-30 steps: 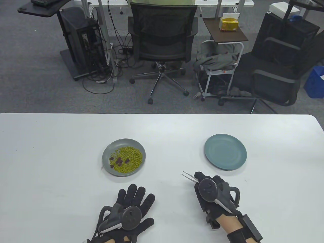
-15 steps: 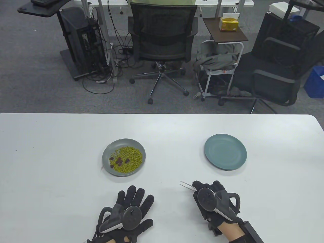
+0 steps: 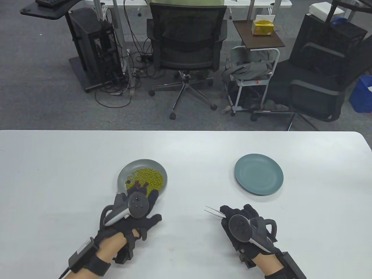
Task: Pick cranberries with tweezers into plate
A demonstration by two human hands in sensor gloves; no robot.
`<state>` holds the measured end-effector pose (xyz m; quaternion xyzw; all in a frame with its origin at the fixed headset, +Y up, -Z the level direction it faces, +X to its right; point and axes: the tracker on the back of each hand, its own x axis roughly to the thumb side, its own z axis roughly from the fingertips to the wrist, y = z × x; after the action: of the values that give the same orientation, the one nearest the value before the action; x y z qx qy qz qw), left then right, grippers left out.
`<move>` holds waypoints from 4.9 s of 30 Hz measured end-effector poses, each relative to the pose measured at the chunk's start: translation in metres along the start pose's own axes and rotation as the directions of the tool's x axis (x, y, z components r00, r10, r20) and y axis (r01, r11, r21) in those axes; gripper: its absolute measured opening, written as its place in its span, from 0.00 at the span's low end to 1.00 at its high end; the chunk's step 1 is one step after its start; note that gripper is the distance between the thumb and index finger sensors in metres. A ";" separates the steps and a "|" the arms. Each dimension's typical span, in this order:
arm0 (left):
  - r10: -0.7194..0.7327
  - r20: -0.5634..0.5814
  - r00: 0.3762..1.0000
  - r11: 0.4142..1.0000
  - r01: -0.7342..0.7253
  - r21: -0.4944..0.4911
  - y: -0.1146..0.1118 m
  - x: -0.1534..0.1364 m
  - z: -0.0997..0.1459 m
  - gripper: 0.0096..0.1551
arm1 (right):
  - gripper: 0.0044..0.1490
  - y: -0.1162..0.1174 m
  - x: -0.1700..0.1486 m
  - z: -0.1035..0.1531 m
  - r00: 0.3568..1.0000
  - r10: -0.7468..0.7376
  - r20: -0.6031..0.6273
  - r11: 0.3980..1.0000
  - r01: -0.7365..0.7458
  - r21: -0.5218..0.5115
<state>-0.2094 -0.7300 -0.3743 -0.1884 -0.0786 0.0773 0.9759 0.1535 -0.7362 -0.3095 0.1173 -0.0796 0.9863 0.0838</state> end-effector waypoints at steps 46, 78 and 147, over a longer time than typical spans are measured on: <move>0.993 -0.005 0.122 0.122 -0.984 0.133 -0.040 -0.049 -0.046 0.33 | 0.34 -0.014 -0.034 -0.006 0.995 -0.014 -0.102 1.000 0.013 -0.012; 0.970 0.231 -0.074 -0.045 -0.991 -0.128 -0.105 0.024 0.056 0.36 | 0.32 -0.038 0.041 0.032 0.969 0.098 0.226 0.971 -0.043 -0.237; 0.970 0.235 -0.061 -0.022 -0.986 -0.164 -0.118 0.032 0.053 0.36 | 0.29 -0.017 -0.128 -0.056 0.892 0.090 -0.444 0.996 -0.072 0.058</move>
<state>-0.1734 -0.8131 -0.2767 -0.1464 -0.0557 0.7791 0.6070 0.2671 -0.7289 -0.3928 -0.1135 -0.0434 0.9910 0.0564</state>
